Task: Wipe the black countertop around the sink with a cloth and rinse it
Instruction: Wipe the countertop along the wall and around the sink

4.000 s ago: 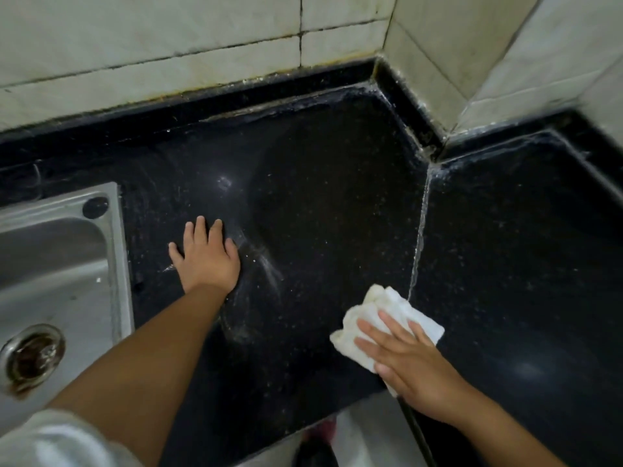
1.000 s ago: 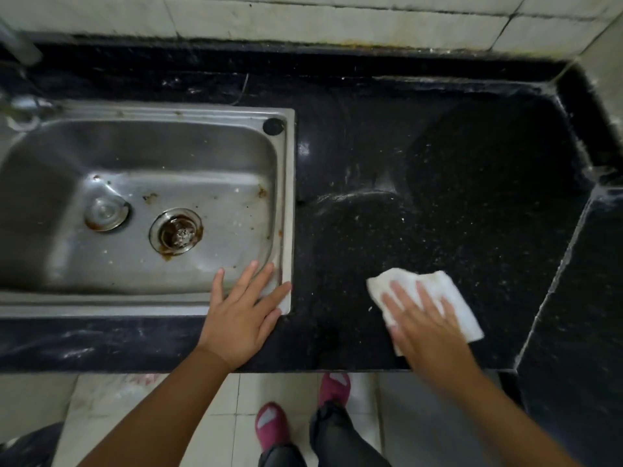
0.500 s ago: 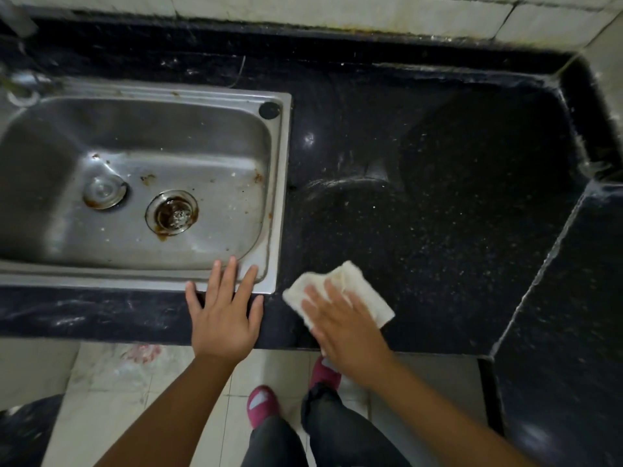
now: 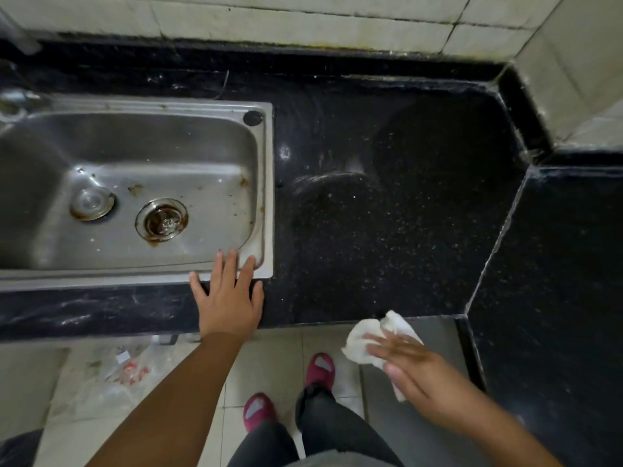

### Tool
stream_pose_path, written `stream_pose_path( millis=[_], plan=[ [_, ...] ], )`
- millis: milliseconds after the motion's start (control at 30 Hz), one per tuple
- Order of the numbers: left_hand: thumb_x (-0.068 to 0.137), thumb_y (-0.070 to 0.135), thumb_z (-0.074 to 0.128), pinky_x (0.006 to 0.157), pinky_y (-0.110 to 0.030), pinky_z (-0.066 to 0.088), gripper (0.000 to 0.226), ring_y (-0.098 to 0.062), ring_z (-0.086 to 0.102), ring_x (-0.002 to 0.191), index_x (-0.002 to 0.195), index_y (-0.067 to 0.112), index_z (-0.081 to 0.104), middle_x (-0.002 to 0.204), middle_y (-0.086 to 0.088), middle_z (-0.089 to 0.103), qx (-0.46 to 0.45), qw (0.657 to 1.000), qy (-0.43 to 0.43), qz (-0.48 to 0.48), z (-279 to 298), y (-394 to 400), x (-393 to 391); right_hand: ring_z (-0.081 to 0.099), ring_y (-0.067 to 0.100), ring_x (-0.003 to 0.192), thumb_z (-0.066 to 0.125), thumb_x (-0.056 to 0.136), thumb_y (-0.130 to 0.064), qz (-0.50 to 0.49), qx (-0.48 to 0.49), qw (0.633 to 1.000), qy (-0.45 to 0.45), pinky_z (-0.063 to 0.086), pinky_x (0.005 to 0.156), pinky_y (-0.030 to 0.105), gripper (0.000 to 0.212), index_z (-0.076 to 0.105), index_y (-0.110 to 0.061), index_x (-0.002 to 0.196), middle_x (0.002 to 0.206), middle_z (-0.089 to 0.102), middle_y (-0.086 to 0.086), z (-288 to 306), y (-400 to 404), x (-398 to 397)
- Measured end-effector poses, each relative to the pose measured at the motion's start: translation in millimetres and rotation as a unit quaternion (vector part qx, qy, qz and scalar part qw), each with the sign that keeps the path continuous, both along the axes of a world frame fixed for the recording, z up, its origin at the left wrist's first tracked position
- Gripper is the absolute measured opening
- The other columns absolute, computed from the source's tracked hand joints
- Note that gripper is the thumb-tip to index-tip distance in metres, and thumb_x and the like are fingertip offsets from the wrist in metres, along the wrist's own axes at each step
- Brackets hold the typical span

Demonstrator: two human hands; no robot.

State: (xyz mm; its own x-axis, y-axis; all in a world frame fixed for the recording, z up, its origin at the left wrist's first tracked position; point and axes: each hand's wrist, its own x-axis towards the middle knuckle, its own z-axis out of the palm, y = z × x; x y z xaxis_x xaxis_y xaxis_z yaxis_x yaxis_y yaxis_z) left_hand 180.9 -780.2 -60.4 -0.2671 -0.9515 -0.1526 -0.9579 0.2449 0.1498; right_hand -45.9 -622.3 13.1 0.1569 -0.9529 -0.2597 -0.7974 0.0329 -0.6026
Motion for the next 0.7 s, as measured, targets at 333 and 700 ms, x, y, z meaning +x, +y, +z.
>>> stream_pose_path(
  millis=[333,700],
  plan=[
    [0.095,0.036,0.021,0.110,-0.053,-0.005,0.048,-0.023,0.007,0.143,0.140,0.022,0.032,0.153,-0.007,0.019,-0.009,0.999,0.035,-0.002,1,2,2,0.020,-0.001,0.134,0.004,0.083,-0.073,-0.201,-0.052,0.978,-0.036,-0.001,0.107,0.001,0.084,0.036,-0.014,0.132,0.134,0.032,-0.019,-4,15,22],
    [0.097,0.033,0.029,0.110,-0.052,-0.008,0.045,-0.021,0.003,0.143,0.141,0.023,0.029,0.154,-0.005,0.015,0.001,0.999,0.041,0.001,2,3,2,0.018,0.005,0.137,0.026,0.085,-0.052,-0.408,-0.166,0.893,-0.098,0.011,0.101,-0.006,0.066,0.031,-0.012,0.137,0.136,0.027,-0.021,26,-9,4]
  ],
)
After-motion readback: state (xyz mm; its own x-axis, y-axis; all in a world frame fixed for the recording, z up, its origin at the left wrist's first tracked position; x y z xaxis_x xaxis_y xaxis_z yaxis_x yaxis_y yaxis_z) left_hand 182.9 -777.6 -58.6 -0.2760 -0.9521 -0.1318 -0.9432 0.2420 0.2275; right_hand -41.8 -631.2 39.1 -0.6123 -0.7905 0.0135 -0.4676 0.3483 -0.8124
